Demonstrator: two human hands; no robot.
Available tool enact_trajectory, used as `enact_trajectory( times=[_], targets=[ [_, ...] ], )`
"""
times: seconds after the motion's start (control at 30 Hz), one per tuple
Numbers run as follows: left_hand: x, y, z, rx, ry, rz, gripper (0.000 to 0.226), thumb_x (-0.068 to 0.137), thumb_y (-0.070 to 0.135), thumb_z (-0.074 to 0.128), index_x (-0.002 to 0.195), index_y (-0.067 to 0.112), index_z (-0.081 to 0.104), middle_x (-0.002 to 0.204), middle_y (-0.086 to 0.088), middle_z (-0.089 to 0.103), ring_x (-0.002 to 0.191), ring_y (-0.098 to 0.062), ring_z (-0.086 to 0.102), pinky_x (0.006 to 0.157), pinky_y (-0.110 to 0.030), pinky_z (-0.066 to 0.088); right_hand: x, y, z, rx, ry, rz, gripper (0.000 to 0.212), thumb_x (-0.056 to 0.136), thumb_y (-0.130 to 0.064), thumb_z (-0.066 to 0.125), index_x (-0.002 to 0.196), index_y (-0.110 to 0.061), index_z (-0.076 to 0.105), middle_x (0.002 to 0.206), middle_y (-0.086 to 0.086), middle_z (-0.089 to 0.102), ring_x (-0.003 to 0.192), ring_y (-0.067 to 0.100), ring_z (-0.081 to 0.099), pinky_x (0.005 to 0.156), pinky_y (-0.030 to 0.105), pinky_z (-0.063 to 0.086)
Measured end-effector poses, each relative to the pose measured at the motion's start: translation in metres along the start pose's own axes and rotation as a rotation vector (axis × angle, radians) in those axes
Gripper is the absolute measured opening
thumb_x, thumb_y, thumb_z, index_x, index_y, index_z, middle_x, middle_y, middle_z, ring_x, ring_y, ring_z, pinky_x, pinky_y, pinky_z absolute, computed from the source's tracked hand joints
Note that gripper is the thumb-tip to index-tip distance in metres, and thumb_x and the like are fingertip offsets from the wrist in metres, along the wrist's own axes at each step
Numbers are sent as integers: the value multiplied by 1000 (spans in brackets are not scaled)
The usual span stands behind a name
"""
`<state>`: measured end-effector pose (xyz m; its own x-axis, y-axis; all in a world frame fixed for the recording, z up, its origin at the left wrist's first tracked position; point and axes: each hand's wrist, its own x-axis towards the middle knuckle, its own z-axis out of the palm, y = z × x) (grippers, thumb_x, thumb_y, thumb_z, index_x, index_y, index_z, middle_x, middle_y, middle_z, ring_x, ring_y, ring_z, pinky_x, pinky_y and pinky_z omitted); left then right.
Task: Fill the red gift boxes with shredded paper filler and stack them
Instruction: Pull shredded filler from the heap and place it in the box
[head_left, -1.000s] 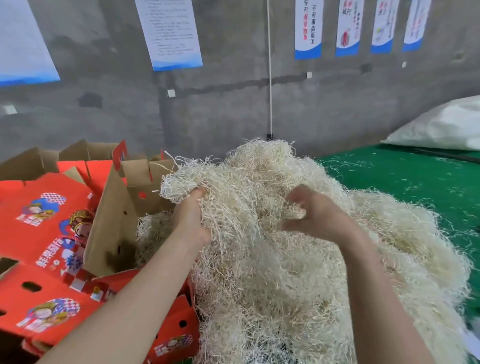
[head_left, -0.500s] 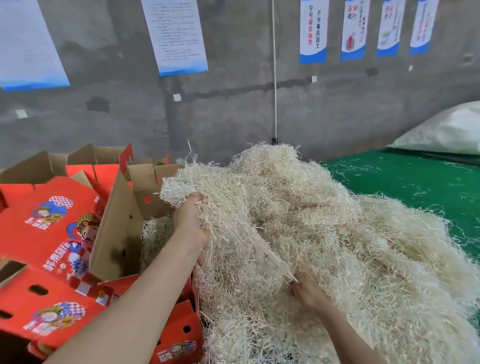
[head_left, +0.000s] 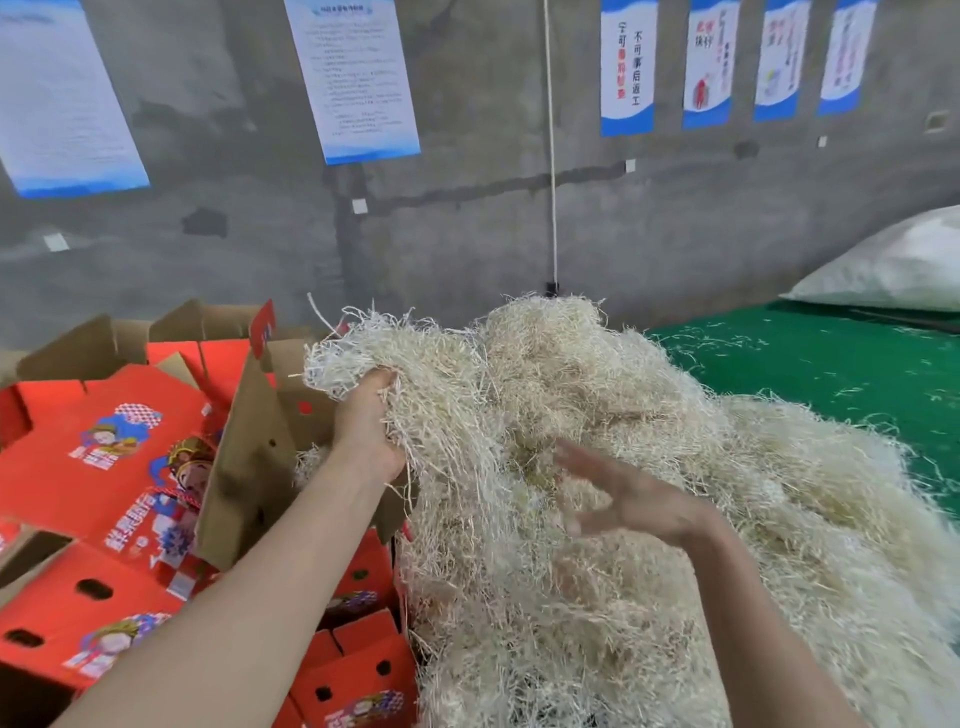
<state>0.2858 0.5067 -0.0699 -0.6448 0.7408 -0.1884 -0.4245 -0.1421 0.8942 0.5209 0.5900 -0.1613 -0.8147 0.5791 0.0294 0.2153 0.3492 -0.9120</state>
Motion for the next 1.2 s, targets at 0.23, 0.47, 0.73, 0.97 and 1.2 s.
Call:
enact_trajectory(
  times=[0.23,0.47,0.73,0.97,1.2],
  targets=[
    [-17,-16,12,54,-243,-60,31,89,34,47,86,12,69,82,-12,70,64,-25,68,57,-32,53,37,-19,81,14,84,219,65,78,-17,72,132,0,39,118,9,61,107,18,60,100,36,45],
    [-33,-55,6,1556,-784,-99,72,77,12,64,142,19,33,133,1,48,121,-21,48,101,-39,40,14,-13,48,49,622,133,18,90,17,33,101,6,41,82,11,37,75,40,55,65,11,51],
    [-23,-65,27,568,-42,213,8,86,11,58,91,15,55,65,4,49,53,-7,39,39,-16,36,36,39,34,-105,638,105,26,97,-21,46,81,-10,64,62,1,55,50,14,47,49,26,41],
    [-41,-11,40,72,4,-25,36,83,22,60,116,8,57,122,-12,58,113,-30,55,101,-50,40,15,113,48,-262,434,471,25,99,-11,39,76,-14,48,78,0,55,61,7,51,54,11,47],
    [-54,1,4,131,-38,-15,48,81,20,59,127,12,49,132,-10,51,122,-33,47,105,-54,33,24,13,24,-274,224,325,70,76,2,67,137,-12,35,133,10,48,120,23,48,101,31,41]
  ],
)
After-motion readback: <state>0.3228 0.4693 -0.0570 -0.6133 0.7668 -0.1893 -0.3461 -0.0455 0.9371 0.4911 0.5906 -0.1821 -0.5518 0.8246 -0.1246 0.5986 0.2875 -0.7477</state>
